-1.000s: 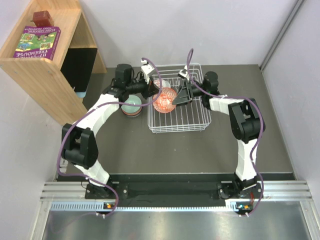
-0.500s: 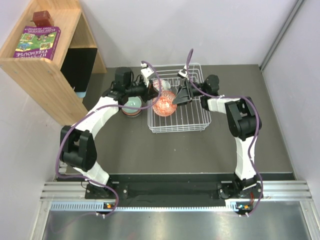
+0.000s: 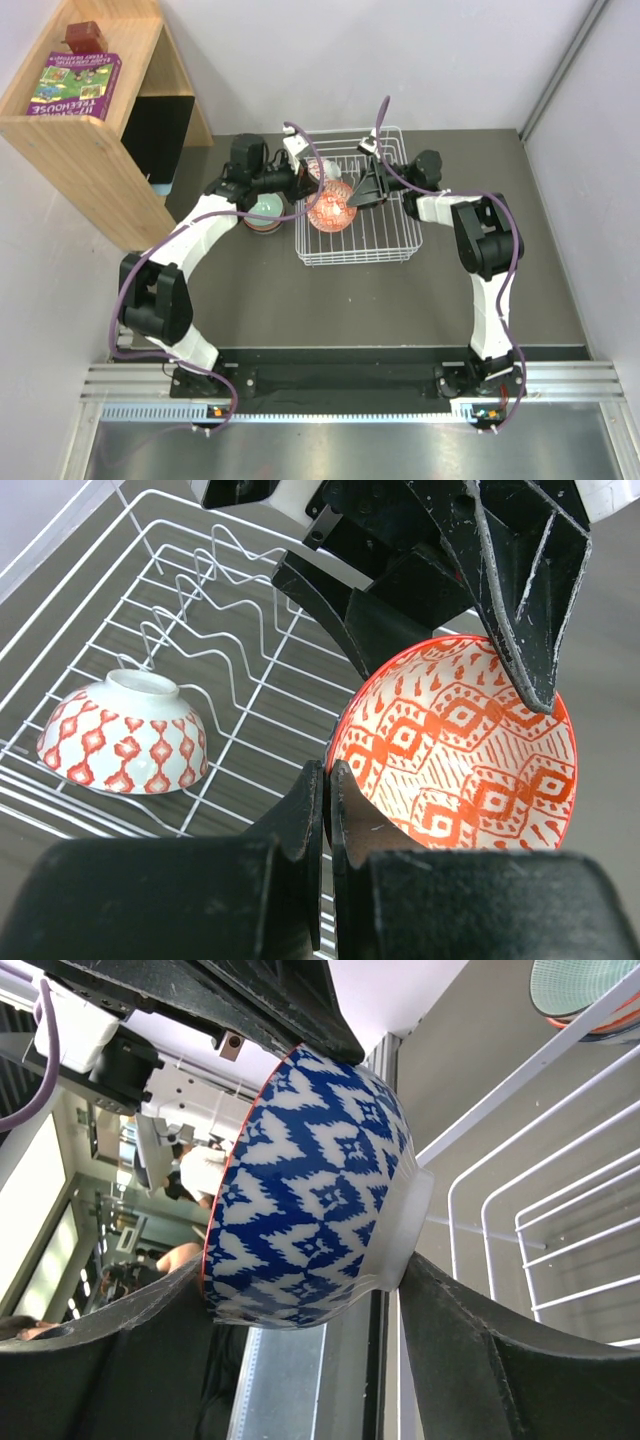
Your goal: Load the bowls into the dish rack
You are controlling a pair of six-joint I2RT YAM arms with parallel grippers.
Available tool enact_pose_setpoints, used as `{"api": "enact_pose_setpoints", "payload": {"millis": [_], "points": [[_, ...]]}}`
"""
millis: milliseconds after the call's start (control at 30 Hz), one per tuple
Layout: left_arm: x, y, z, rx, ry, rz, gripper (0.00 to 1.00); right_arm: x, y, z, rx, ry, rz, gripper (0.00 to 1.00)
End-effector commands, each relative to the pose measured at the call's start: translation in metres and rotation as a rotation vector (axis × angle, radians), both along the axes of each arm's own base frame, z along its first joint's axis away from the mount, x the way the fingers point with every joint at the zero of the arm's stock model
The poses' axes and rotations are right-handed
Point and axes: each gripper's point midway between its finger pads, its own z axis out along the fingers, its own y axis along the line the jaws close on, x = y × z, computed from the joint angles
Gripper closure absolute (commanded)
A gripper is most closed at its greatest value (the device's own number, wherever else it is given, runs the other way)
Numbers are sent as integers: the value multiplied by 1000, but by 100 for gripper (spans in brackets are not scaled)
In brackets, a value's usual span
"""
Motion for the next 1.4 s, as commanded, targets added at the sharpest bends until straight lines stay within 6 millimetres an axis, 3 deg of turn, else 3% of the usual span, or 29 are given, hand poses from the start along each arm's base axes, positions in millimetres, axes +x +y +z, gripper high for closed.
{"api": "enact_pose_setpoints", "payload": {"millis": [0, 67, 233, 267, 300, 367, 400, 533, 767, 867, 967, 1000, 1067, 1367], "points": [[-8, -6, 28, -38, -71, -26, 100, 4, 3, 20, 58, -139, -17, 49], [-8, -6, 27, -37, -70, -26, 100, 3, 3, 21, 59, -136, -17, 55], [-8, -7, 24, -30, -65, -24, 99, 4, 3, 24, 64, -141, -23, 84], [-7, -7, 25, -28, -66, -23, 93, 4, 3, 25, 65, -145, -23, 88], [-7, -7, 25, -27, -65, -23, 76, 3, 4, 24, 65, -145, -22, 93], [-8, -8, 24, -26, -62, -28, 68, 4, 3, 24, 64, -144, -24, 97], [-8, -9, 24, -28, -61, -30, 56, 4, 4, 23, 63, -141, -24, 100], [-9, -10, 23, -32, -51, -34, 37, 6, 4, 22, 64, -142, -32, 100], [1, -2, 35, -56, -49, 45, 25, 10, 5, 23, 67, -141, -61, 100], [19, 23, 52, -110, -20, 160, 17, 17, 3, 26, 60, -143, -97, 100], [39, 67, 61, -138, -26, 299, 4, 26, -2, 34, 56, -164, -141, 100], [41, 76, 55, -145, 5, 338, 1, 28, -4, 37, 53, -172, -154, 100], [49, 98, 63, -166, -34, 411, 1, 37, -10, 42, 49, -178, -194, 100], [35, 169, 29, -126, 5, 653, 1, 78, -38, 50, -49, -270, -379, 100]]}}
